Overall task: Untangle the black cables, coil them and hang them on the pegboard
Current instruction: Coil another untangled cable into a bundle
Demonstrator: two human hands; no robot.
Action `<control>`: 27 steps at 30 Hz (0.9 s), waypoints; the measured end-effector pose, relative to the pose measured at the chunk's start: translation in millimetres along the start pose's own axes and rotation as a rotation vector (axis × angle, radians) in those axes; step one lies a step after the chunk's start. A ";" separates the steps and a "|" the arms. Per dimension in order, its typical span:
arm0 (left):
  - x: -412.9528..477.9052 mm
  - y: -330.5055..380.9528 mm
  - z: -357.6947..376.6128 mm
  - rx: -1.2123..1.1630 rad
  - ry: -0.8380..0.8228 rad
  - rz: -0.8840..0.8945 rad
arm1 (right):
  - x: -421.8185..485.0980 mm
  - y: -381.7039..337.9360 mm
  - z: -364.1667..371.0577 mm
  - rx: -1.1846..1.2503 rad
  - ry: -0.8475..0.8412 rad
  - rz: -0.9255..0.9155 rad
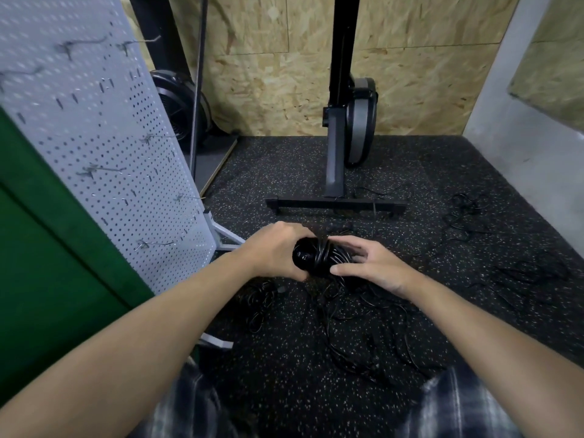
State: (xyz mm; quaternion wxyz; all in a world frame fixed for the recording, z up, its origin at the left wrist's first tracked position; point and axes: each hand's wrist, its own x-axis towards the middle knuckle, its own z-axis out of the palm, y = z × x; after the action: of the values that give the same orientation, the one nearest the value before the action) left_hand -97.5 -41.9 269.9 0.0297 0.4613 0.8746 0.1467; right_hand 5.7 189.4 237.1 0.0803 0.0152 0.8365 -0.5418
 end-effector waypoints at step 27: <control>-56.4 -237.8 163.0 -0.324 0.150 -1.063 | 177.4 75.9 140.7 -0.633 -0.207 0.193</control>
State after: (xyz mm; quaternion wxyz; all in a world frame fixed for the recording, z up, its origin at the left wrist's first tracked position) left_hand -224.4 -176.9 42.1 0.1077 -0.0654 0.9527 0.2765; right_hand -144.3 82.0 85.4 0.2165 0.0135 0.9452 -0.2439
